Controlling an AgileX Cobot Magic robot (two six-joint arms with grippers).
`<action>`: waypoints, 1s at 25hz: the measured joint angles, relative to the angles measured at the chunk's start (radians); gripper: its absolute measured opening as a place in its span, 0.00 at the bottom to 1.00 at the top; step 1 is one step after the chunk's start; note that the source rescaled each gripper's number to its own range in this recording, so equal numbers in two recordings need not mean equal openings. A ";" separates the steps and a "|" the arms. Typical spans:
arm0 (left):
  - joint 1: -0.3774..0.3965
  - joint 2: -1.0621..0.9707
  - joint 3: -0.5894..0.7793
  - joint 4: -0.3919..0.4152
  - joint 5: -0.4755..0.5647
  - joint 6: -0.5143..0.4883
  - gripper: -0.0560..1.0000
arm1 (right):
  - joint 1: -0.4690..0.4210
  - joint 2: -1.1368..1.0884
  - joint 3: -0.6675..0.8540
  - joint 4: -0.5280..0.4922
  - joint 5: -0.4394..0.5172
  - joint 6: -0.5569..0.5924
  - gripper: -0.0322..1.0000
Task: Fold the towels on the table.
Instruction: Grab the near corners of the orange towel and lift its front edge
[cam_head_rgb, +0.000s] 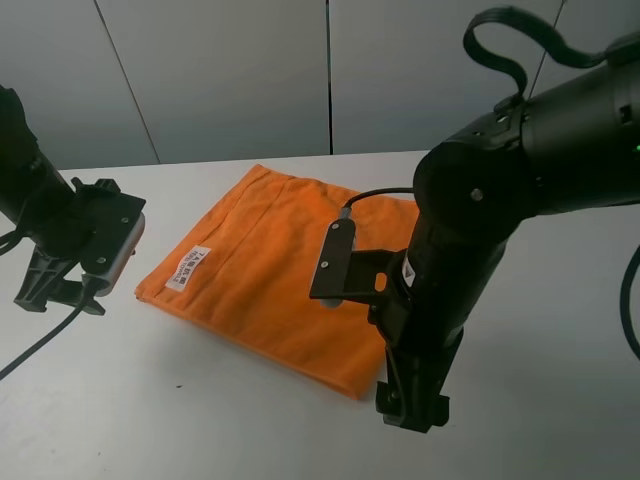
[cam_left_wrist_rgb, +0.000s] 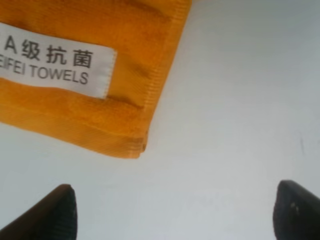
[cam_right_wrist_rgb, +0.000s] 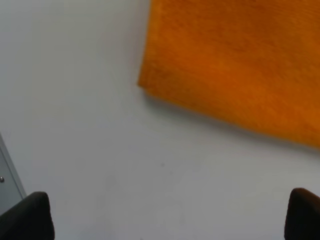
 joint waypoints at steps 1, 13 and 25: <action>0.000 0.009 0.000 0.002 -0.003 0.005 1.00 | 0.015 0.018 0.000 0.000 -0.015 0.000 1.00; 0.000 0.084 0.000 0.016 -0.055 0.149 1.00 | 0.031 0.104 -0.005 0.075 -0.190 0.103 1.00; 0.000 0.086 0.080 0.010 -0.152 0.311 0.97 | 0.031 0.169 -0.049 0.075 -0.242 0.195 1.00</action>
